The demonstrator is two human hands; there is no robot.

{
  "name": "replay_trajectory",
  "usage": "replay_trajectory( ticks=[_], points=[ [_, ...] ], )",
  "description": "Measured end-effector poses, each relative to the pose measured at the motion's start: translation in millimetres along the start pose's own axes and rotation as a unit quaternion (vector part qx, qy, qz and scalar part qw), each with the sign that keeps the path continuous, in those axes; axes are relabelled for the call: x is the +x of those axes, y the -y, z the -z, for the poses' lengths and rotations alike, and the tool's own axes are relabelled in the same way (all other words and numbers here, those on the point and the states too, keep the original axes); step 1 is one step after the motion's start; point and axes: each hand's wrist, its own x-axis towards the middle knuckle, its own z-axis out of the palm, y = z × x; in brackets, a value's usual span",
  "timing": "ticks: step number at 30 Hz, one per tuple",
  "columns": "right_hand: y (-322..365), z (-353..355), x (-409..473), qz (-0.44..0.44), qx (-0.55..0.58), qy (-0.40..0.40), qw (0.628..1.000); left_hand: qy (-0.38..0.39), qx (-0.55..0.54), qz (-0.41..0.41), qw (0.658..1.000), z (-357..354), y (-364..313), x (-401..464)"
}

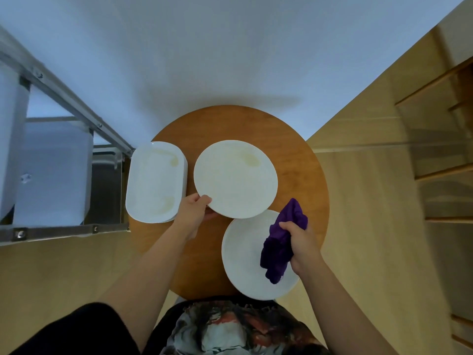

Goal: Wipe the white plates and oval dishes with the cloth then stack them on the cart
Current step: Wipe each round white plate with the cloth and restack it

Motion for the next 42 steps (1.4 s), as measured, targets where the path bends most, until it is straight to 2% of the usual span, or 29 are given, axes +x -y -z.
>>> replay_trajectory(
  ticks=[3, 6, 9, 12, 14, 16, 18, 20, 22, 24, 26, 29, 31, 33, 34, 36, 37, 38, 39, 40, 42],
  points=[
    [14, 2, -3, 0.012, 0.052, 0.017, 0.998, 0.02, 0.009, -0.014, 1.0, 1, -1, -26],
    [22, 4, -10, 0.054, 0.034, 0.04, 0.997, 0.058, -0.004, -0.023, 0.998, -2, 1, -57],
    [25, 15, -18, 0.043, 0.036, 0.028, 0.998, 0.09, 0.009, -0.047, 0.995, -4, 4, -84],
    [34, 33, -28, 0.051, 0.034, 0.057, 0.996, 0.038, 0.072, -0.105, 0.991, -3, -6, -99],
    [40, 43, -34, 0.069, 0.029, 0.082, 0.994, 0.015, -0.005, -0.088, 0.996, -1, -19, -103],
    [45, 49, -41, 0.086, 0.016, 0.107, 0.99, 0.078, -0.111, -0.034, 0.99, 1, -37, -106],
    [50, 52, -51, 0.102, -0.008, 0.136, 0.985, 0.124, -0.143, -0.007, 0.982, 3, -51, -108],
    [54, 53, -60, 0.118, -0.024, 0.155, 0.981, 0.122, -0.148, 0.003, 0.981, 4, -56, -113],
    [57, 55, -69, 0.131, -0.029, 0.147, 0.98, 0.135, -0.173, -0.003, 0.976, 3, -54, -120],
    [65, 59, -83, 0.192, -0.071, 0.087, 0.975, 0.149, -0.218, -0.022, 0.964, 3, -46, -128],
    [77, 64, -106, 0.312, -0.092, 0.018, 0.946, 0.15, -0.26, -0.045, 0.953, 0, -38, -135],
    [102, 70, -145, 0.449, -0.054, 0.021, 0.892, 0.16, -0.311, -0.075, 0.934, -9, -29, -145],
    [114, 64, -158, 0.454, -0.114, 0.073, 0.881, 0.167, -0.341, -0.09, 0.92, -19, -25, -152],
    [112, 50, -156, 0.395, -0.253, 0.094, 0.878, 0.175, -0.367, -0.099, 0.908, -29, -23, -162],
    [105, 42, -151, 0.366, -0.361, 0.07, 0.855, 0.185, -0.379, -0.1, 0.901, -35, -23, -168],
    [85, 28, -134, 0.371, -0.538, -0.017, 0.757, 0.202, -0.395, -0.1, 0.89, -45, -21, -178],
    [75, 22, -126, 0.395, -0.584, -0.069, 0.706, 0.196, -0.402, -0.098, 0.889, -49, -21, -183],
    [67, 17, -118, 0.424, -0.597, -0.112, 0.672, 0.191, -0.4, -0.1, 0.891, -52, -20, -187],
    [62, 13, -112, 0.452, -0.585, -0.144, 0.658, 0.188, -0.395, -0.108, 0.893, -53, -19, -189],
    [60, 9, -108, 0.472, -0.559, -0.166, 0.661, 0.192, -0.386, -0.12, 0.894, -54, -19, -191],
    [59, -1, -103, 0.486, -0.509, -0.185, 0.686, 0.182, -0.371, -0.132, 0.901, -53, -20, -196]
  ],
)
